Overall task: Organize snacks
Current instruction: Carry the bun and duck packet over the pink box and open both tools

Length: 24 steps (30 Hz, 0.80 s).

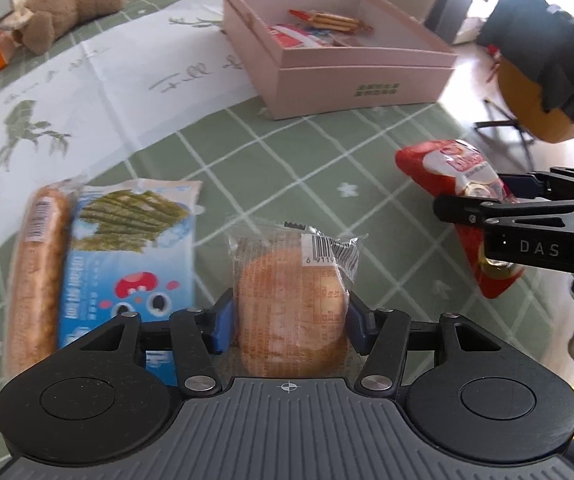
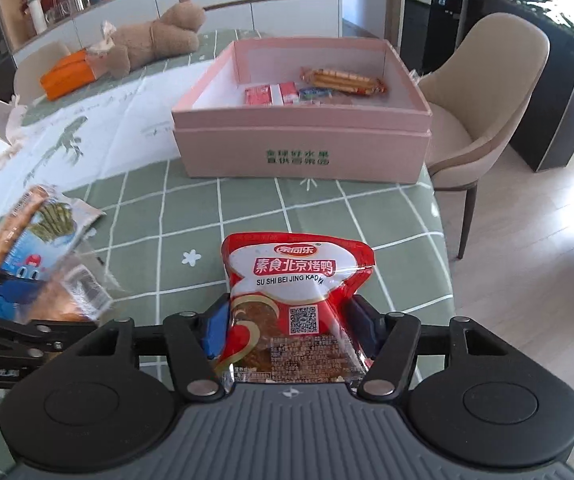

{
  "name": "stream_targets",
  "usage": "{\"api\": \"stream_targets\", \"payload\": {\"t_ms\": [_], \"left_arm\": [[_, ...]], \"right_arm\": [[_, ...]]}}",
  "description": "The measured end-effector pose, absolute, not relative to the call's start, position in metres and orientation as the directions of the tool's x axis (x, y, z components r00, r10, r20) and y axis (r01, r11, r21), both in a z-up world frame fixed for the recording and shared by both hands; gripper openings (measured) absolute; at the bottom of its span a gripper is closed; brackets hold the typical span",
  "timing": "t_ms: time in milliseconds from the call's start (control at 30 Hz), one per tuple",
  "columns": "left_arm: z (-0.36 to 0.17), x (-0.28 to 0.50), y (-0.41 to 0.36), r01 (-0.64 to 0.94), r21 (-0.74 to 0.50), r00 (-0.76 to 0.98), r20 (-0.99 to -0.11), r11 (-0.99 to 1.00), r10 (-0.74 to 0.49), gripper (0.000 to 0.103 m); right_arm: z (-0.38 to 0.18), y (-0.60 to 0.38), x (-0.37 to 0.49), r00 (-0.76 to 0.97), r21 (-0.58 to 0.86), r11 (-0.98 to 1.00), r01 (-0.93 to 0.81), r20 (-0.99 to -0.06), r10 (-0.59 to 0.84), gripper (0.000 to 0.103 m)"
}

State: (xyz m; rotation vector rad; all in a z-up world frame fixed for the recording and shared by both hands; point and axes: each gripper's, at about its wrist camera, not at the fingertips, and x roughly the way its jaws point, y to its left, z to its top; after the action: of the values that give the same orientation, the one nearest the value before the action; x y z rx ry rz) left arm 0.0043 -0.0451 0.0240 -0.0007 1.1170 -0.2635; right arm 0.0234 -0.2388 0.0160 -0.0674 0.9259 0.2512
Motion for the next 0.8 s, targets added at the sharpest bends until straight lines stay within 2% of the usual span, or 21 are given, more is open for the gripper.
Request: {"api": "stream_targets", "payload": {"t_ms": [133, 267, 333, 433, 500, 567, 633, 700, 733, 800], "left_arm": [[0.043, -0.005, -0.045, 0.241, -0.193, 0.458, -0.842, 0.951, -0.286, 0.058], [0.09, 0.003, -0.038, 0.26, -0.273, 0.548, -0.748, 0.926, -0.374, 0.058], [0.127, 0.018, -0.034, 0.293, -0.303, 0.615, -0.667, 0.907, -0.421, 0.058], [0.171, 0.044, -0.038, 0.337, -0.284, 0.685, -0.58, 0.898, -0.441, 0.059], [0.188, 0.065, -0.042, 0.343, -0.27, 0.724, -0.534, 0.9, -0.437, 0.059], [0.192, 0.096, -0.043, 0.332, -0.315, 0.744, -0.492, 0.889, -0.452, 0.059], [0.166, 0.141, -0.045, 0.302, -0.396, 0.701, -0.524, 0.867, -0.484, 0.061], [0.125, 0.176, -0.051, 0.241, -0.398, 0.616, -0.642, 0.885, -0.456, 0.058], [0.105, 0.184, -0.054, 0.218, -0.373, 0.6, -0.678, 0.902, -0.425, 0.057], [0.089, 0.179, -0.05, 0.214, -0.363, 0.616, -0.671, 0.907, -0.413, 0.057]], "right_arm": [[0.031, -0.245, 0.016, 0.599, 0.024, 0.966, -0.258, -0.781, 0.179, 0.062], [0.057, -0.256, 0.014, 0.648, 0.008, 0.968, -0.249, -0.742, 0.173, 0.062], [0.085, -0.261, 0.017, 0.704, 0.006, 0.97, -0.244, -0.686, 0.182, 0.062], [0.142, -0.265, 0.03, 0.8, -0.028, 0.967, -0.252, -0.568, 0.193, 0.062], [0.177, -0.263, 0.046, 0.84, -0.037, 0.967, -0.252, -0.505, 0.199, 0.062], [0.205, -0.259, 0.069, 0.856, -0.029, 0.964, -0.263, -0.468, 0.22, 0.062], [0.22, -0.25, 0.1, 0.858, -0.016, 0.969, -0.248, -0.468, 0.212, 0.064], [0.218, -0.243, 0.137, 0.828, 0.039, 0.973, -0.229, -0.518, 0.216, 0.085], [0.209, -0.24, 0.157, 0.803, 0.06, 0.973, -0.223, -0.555, 0.218, 0.087], [0.186, -0.238, 0.18, 0.769, 0.045, 0.982, -0.183, -0.616, 0.172, 0.086]]}}
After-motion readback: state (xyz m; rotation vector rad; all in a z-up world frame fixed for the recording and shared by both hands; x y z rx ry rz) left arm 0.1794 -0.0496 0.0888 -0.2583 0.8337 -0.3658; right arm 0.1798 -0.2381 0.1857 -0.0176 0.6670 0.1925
